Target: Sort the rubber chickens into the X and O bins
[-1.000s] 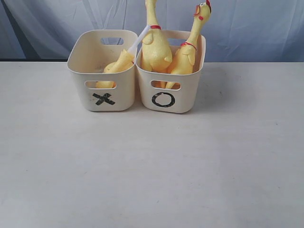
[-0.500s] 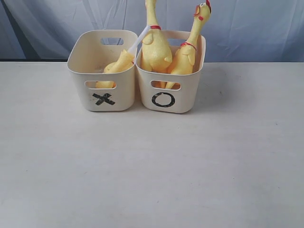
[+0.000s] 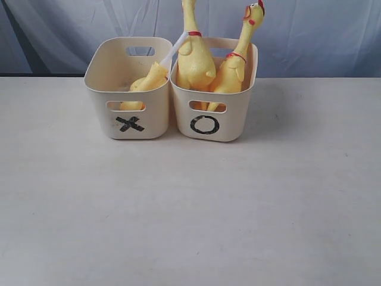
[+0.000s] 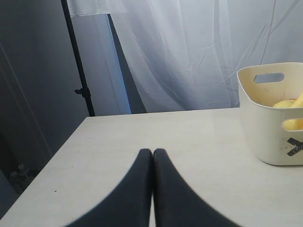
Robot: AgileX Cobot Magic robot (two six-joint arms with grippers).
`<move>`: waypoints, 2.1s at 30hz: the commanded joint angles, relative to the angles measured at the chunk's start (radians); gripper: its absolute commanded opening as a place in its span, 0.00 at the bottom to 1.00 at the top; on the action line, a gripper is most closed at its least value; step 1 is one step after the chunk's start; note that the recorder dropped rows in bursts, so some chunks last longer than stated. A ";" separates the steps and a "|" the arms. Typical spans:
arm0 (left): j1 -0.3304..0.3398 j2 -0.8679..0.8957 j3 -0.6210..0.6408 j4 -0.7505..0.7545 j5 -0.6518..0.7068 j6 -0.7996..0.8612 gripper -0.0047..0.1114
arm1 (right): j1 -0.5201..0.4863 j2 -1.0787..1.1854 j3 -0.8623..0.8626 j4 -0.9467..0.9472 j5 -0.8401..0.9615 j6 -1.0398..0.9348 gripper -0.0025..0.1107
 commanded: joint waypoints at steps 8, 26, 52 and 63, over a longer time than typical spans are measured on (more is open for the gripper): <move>0.005 -0.005 0.006 0.006 -0.004 0.001 0.04 | -0.006 -0.002 0.003 -0.004 -0.002 -0.007 0.02; 0.005 -0.005 0.007 -0.158 -0.516 0.001 0.04 | -0.006 -0.002 0.392 0.272 -0.629 -0.007 0.02; 0.003 -0.005 0.373 -0.038 -0.781 0.001 0.04 | -0.006 -0.002 0.794 0.287 -0.480 -0.007 0.02; 0.003 -0.005 0.374 -0.042 -0.691 0.001 0.04 | -0.006 -0.002 0.794 0.287 -0.290 -0.007 0.02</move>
